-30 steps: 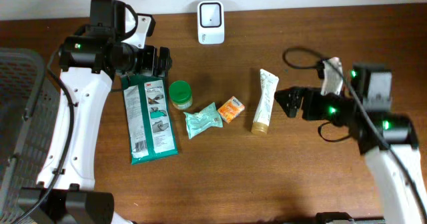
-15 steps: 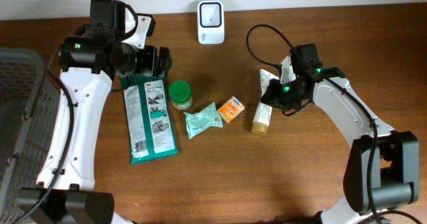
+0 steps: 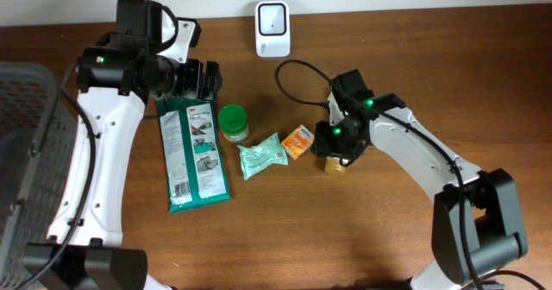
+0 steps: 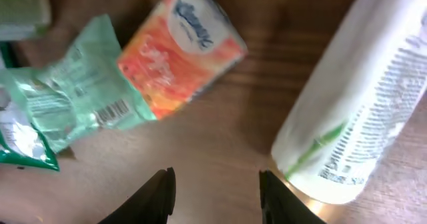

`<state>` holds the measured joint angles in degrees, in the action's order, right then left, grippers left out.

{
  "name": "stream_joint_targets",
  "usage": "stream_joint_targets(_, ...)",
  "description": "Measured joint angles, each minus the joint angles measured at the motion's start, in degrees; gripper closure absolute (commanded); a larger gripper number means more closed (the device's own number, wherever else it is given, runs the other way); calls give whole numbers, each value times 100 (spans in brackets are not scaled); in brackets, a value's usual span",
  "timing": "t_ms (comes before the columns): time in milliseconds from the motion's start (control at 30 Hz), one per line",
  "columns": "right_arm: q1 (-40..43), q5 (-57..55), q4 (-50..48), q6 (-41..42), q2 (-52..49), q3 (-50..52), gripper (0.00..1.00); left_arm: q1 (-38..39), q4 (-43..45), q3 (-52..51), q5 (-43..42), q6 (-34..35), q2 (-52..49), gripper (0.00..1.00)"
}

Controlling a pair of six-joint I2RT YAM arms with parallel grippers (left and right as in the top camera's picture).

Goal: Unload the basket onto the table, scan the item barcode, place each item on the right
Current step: 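Reach the right gripper to the white tube and grasp it, then lift and rotate the white tube with the right gripper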

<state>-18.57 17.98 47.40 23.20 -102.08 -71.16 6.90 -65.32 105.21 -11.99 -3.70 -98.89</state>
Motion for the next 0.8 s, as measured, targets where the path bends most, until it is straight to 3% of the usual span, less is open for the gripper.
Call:
stream_joint_targets(200, 0, -98, 619, 15, -411, 0, 57, 0, 0, 0, 0, 0, 0, 1)
stream_joint_targets(367, 439, -1075, 1029, -59, -411, 0, 52, 0, 0, 2, 0, 0, 0, 1)
stream_joint_targets(567, 1784, -1434, 404, -953, -413, 0, 36, 0, 2, 2, 0, 0, 0, 1)
stream_joint_targets(667, 2236, -1458, 13, -1517, -413, 0, 35, 0, -4, 0, 0, 0, 0, 1)
stream_joint_targets(800, 2277, -1320, -715, -1639, -428, 2, 34, 0, 0, 0, 0, 0, 0, 1)
